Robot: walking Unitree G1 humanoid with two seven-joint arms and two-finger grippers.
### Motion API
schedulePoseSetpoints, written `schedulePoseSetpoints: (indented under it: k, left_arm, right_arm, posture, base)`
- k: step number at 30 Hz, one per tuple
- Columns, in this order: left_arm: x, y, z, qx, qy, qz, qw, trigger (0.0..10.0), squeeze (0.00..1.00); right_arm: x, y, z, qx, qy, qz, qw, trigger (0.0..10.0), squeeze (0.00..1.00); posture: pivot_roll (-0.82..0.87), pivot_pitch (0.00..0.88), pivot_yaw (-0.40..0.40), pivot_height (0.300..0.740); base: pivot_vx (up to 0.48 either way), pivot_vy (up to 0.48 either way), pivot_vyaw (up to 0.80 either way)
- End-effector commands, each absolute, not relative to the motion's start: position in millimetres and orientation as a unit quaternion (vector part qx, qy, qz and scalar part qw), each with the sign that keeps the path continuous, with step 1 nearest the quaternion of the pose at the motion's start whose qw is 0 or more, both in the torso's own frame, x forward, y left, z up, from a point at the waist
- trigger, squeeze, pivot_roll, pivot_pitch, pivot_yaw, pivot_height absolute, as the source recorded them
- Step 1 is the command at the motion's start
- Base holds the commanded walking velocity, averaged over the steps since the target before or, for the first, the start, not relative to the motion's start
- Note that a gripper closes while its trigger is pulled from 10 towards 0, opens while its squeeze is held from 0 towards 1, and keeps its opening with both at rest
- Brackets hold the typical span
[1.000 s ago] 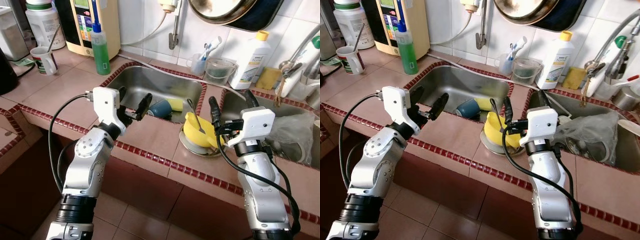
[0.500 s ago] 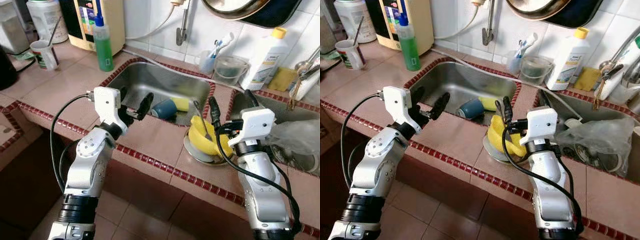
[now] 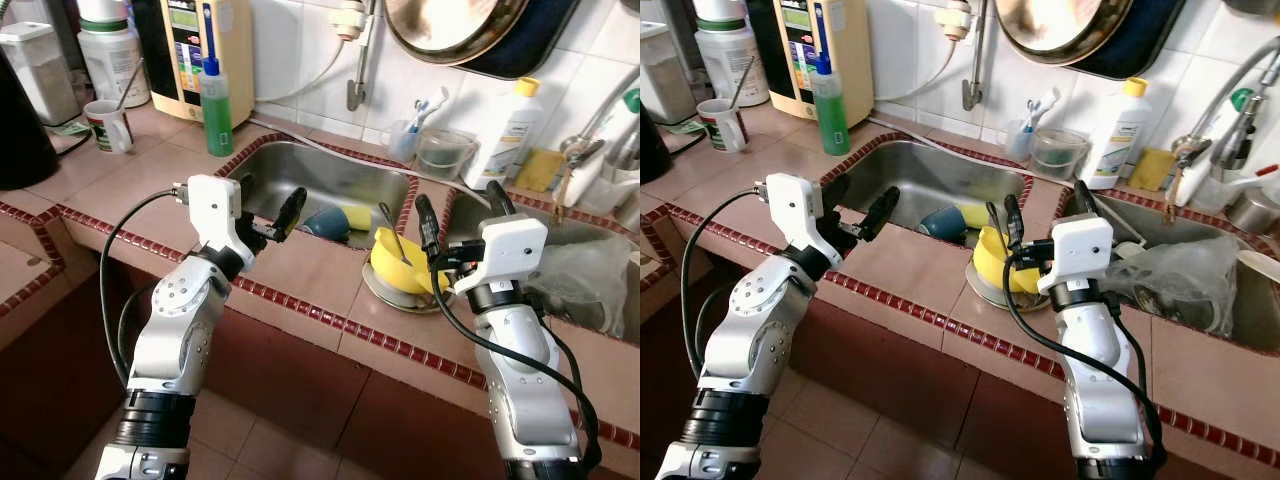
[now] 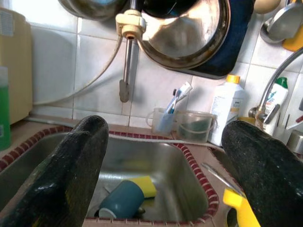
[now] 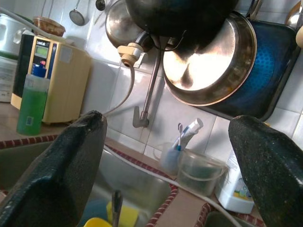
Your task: Kitchen organization
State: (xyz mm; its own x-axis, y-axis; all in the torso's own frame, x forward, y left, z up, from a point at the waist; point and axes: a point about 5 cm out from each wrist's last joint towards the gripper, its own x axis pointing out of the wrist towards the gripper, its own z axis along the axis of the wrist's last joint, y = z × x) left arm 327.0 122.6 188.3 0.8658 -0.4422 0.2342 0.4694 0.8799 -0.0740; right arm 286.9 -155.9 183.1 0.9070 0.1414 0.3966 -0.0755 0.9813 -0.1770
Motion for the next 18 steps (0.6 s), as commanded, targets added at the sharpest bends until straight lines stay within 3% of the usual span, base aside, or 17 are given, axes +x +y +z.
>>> schedulePoseSetpoints:
  k: [1, 12, 18]
  left_arm:
    - [327.5, 119.8, 192.4, -0.062, -0.112, -0.244, 0.961, 10.0, 0.0]
    - [327.3, 119.3, 192.8, -0.065, -0.114, -0.242, 0.961, 10.0, 0.0]
    - [324.7, 119.2, 196.0, -0.082, -0.13, -0.24, 0.959, 10.0, 0.0]
  right_arm:
    - [287.6, -158.6, 186.5, -0.081, -0.214, 0.051, 0.972, 10.0, 0.0]
    - [287.8, -159.1, 186.5, -0.082, -0.213, 0.052, 0.972, 10.0, 0.0]
    - [287.7, -160.2, 186.8, -0.086, -0.212, 0.054, 0.972, 10.0, 0.0]
  posture:
    - [0.02, 0.0, -0.065, 0.74]
    - [0.02, 0.0, -0.069, 0.74]
    - [0.02, 0.0, -0.073, 0.74]
  base:
    - [0.292, 0.0, 0.0]
    - [0.292, 0.0, 0.0]
    - [0.0, 0.0, 0.0]
